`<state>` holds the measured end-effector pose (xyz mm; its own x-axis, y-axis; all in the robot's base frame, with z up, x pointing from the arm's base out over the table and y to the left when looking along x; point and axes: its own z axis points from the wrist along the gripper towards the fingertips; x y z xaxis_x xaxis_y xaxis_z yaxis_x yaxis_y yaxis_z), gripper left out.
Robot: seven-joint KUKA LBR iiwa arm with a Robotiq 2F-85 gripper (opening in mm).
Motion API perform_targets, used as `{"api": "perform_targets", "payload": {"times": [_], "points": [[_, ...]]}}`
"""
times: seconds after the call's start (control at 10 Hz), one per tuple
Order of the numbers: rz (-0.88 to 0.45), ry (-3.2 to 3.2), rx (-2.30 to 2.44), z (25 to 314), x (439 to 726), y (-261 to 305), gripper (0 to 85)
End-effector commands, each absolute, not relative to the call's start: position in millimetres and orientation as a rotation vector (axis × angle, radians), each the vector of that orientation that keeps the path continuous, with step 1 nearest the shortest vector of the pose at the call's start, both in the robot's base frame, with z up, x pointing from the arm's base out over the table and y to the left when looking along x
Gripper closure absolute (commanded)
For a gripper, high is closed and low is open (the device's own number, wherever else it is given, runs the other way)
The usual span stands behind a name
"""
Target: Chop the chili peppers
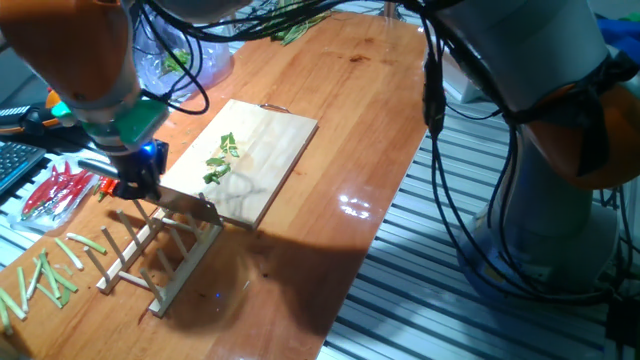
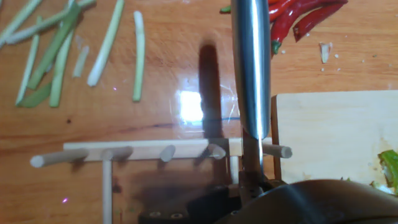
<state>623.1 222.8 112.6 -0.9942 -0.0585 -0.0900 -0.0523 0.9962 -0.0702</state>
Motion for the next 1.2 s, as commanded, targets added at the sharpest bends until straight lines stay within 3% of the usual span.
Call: {"api": "perform_targets", "payload": {"times": [0.0, 1.1], "points": [[-0.085, 3.060, -0.089, 109.6, 621.8, 219.9, 85.0], [-0.058, 3.063, -0.041, 78.7, 614.2, 212.5, 85.0]]}}
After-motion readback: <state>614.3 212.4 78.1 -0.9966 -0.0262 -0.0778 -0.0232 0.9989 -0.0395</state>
